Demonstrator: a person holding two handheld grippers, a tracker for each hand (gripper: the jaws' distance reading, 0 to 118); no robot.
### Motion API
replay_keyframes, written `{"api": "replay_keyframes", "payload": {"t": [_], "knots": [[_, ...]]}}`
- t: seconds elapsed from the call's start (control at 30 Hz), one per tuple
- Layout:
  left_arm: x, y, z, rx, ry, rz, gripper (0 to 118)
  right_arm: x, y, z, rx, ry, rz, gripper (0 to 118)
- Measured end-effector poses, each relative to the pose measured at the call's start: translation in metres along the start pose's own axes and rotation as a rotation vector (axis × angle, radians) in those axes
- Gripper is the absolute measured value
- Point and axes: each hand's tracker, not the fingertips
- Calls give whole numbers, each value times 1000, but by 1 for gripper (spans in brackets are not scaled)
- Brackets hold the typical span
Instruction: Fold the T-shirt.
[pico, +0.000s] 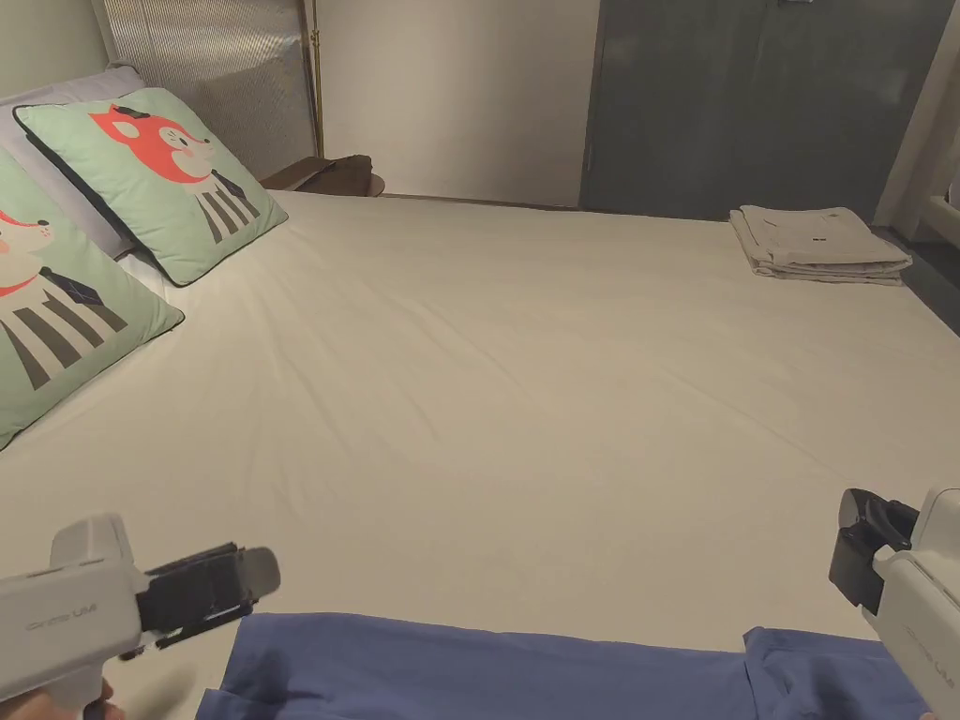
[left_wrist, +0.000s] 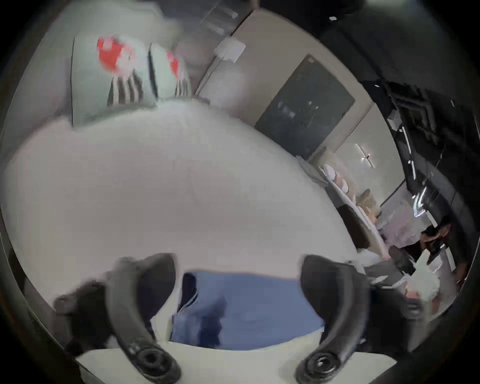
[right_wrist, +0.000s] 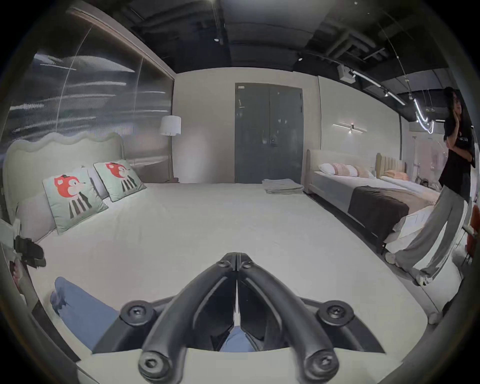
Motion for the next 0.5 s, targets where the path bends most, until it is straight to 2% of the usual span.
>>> {"api": "replay_keyframes", "payload": {"t": [0.1, 0.13, 0.23, 0.27, 0.4, 0.5], "knots": [[-38, -3, -6, -105, -63, 133, 106, -1, -4, -3, -23, 1, -2, 0], [-75, 5, -16, -132, -98, 178, 106, -1, -6, -4, -26, -3, -3, 0], [-101, 1, -29, -181, -159, 275, 106, -1, -9, -5, -46, -6, 2, 0], [-63, -14, -22, -188, -168, 287, 106, -3, -10, -5, -50, -8, 4, 0], [-57, -27, -40, -226, -188, 272, 106, -10, -8, -3, -60, -11, 13, 0], [-47, -27, -50, -238, -255, 275, 105, -20, -5, 4, -59, -9, 24, 0]]}}
